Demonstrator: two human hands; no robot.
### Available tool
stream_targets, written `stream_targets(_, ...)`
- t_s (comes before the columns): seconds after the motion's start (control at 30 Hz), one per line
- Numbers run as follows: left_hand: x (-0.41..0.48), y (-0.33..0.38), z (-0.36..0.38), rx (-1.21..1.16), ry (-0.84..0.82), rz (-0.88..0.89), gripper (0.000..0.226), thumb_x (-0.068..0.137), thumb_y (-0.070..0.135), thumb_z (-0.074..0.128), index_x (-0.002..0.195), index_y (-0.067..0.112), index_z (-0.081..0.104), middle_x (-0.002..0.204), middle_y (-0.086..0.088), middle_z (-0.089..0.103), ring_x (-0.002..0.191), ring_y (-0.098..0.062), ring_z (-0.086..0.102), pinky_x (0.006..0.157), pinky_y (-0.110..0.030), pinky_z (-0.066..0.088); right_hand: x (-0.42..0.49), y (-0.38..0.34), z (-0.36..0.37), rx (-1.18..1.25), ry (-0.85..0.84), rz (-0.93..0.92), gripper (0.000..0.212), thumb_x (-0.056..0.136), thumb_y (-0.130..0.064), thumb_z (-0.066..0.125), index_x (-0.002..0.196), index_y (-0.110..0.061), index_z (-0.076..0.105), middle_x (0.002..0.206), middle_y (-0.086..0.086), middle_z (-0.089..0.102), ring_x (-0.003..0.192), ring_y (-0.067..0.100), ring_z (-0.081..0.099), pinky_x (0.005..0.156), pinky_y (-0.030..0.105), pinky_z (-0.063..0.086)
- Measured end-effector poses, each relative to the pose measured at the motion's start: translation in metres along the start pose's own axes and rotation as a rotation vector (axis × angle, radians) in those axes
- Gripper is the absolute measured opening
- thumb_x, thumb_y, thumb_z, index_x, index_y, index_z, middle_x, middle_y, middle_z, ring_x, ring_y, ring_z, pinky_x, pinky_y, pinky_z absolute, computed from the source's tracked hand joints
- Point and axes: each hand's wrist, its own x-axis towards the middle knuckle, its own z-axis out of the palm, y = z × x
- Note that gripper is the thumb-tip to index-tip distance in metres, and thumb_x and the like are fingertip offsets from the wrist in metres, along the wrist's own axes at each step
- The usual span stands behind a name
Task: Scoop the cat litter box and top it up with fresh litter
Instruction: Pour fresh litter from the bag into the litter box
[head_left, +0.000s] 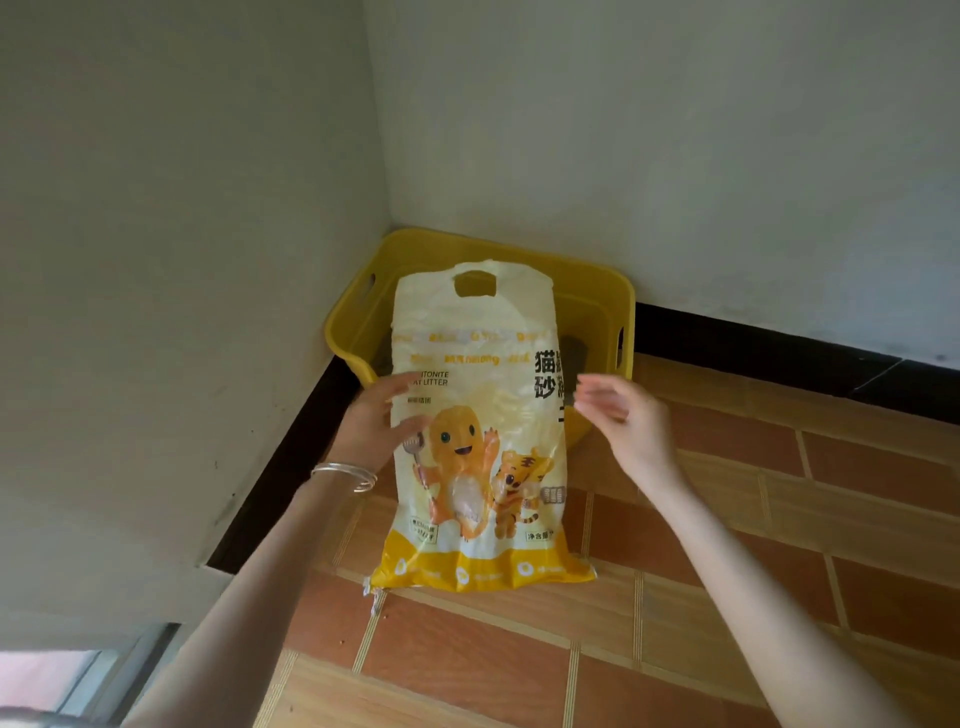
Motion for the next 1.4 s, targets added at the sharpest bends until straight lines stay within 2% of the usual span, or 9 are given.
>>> stream_targets(0.17, 0.066, 0.024, -0.019, -0.015, 0.046, 0.06, 0.052, 0.079, 0.015, 0.072, 0.126, 0.022, 0.052, 0.122, 0.008, 0.049, 0.114, -0.009, 0.048, 0.095, -0.023, 0.04, 0.076, -0.022, -0.015, 0.041, -0.021, -0.054, 0.03, 0.084, -0.011, 0.064, 0.114, -0.011, 0.062, 0.109, 0.0, 0.065, 0.099, 0.006, 0.062, 0.087, 0.013, 0.047)
stream_targets(0.27, 0.1, 0.032, -0.027, -0.007, 0.07, 0.037, 0.053, 0.08, 0.016, 0.072, 0.128, 0.022, 0.051, 0.125, 0.009, 0.05, 0.11, -0.006, 0.049, 0.089, -0.01, 0.041, 0.115, -0.025, -0.016, -0.016, -0.111, -0.061, 0.035, 0.085, -0.013, 0.061, 0.12, -0.016, 0.057, 0.12, -0.001, 0.059, 0.108, 0.007, 0.056, 0.093, 0.016, 0.043)
stream_targets(0.43, 0.137, 0.021, -0.036, 0.053, 0.006, 0.032, 0.053, 0.078, 0.025, 0.073, 0.128, 0.024, 0.053, 0.129, 0.003, 0.054, 0.122, -0.016, 0.048, 0.102, -0.038, 0.04, 0.157, -0.013, -0.01, -0.133, -0.333, -0.038, 0.035, 0.086, -0.026, 0.059, 0.121, -0.029, 0.053, 0.128, -0.007, 0.052, 0.119, 0.01, 0.046, 0.102, 0.031, 0.036)
stream_targets(0.57, 0.153, 0.024, -0.04, 0.049, -0.012, 0.051, 0.033, 0.081, 0.018, 0.07, 0.114, 0.021, 0.062, 0.111, 0.01, 0.058, 0.108, -0.009, 0.05, 0.094, -0.024, 0.037, 0.174, -0.005, -0.003, -0.092, -0.447, -0.006, 0.025, 0.085, -0.025, 0.061, 0.11, -0.022, 0.06, 0.113, -0.01, 0.058, 0.109, 0.008, 0.052, 0.095, 0.027, 0.038)
stream_targets(0.77, 0.169, 0.018, -0.047, 0.076, -0.052, 0.102, 0.019, 0.082, 0.016, 0.069, 0.082, 0.032, 0.061, 0.089, 0.014, 0.058, 0.09, -0.008, 0.055, 0.085, -0.025, 0.041, 0.183, 0.003, -0.004, -0.002, -0.438, 0.027, 0.012, 0.082, -0.019, 0.065, 0.094, -0.017, 0.062, 0.094, -0.007, 0.062, 0.091, 0.004, 0.056, 0.077, 0.01, 0.04)
stream_targets(0.9, 0.168, 0.024, -0.057, 0.086, -0.068, 0.125, 0.031, 0.08, 0.012, 0.071, 0.068, 0.04, 0.061, 0.074, 0.018, 0.061, 0.077, 0.007, 0.055, 0.073, -0.009, 0.038, 0.182, 0.001, -0.011, 0.019, -0.438, -0.032, 0.007, 0.082, -0.019, 0.065, 0.084, -0.025, 0.061, 0.088, -0.005, 0.062, 0.084, 0.002, 0.057, 0.076, 0.011, 0.043)
stream_targets(1.1, 0.152, 0.039, -0.08, 0.149, -0.075, 0.209, 0.004, 0.069, 0.052, 0.061, 0.072, 0.051, 0.058, 0.084, 0.018, 0.062, 0.08, 0.007, 0.056, 0.073, -0.006, 0.038, 0.173, -0.007, -0.03, 0.014, -0.413, -0.149, 0.004, 0.082, -0.025, 0.061, 0.081, -0.023, 0.064, 0.08, -0.004, 0.06, 0.078, 0.006, 0.057, 0.073, 0.014, 0.043)
stream_targets(1.27, 0.141, 0.054, -0.092, 0.172, -0.047, 0.328, 0.006, 0.069, 0.052, 0.061, 0.074, 0.049, 0.059, 0.08, 0.021, 0.06, 0.074, 0.0, 0.055, 0.07, -0.01, 0.039, 0.165, -0.019, -0.045, -0.06, -0.368, -0.251, 0.013, 0.08, -0.04, 0.056, 0.084, -0.029, 0.063, 0.088, -0.009, 0.06, 0.084, 0.007, 0.058, 0.078, 0.016, 0.044)
stream_targets(1.4, 0.124, 0.066, -0.1, 0.182, -0.009, 0.39, 0.006, 0.07, 0.051, 0.061, 0.075, 0.05, 0.059, 0.084, 0.016, 0.06, 0.075, -0.001, 0.057, 0.07, -0.01, 0.04, 0.152, -0.031, -0.055, -0.124, -0.316, -0.389, 0.04, 0.085, -0.056, 0.047, 0.086, -0.02, 0.065, 0.087, -0.007, 0.06, 0.084, 0.005, 0.057, 0.078, 0.016, 0.045)
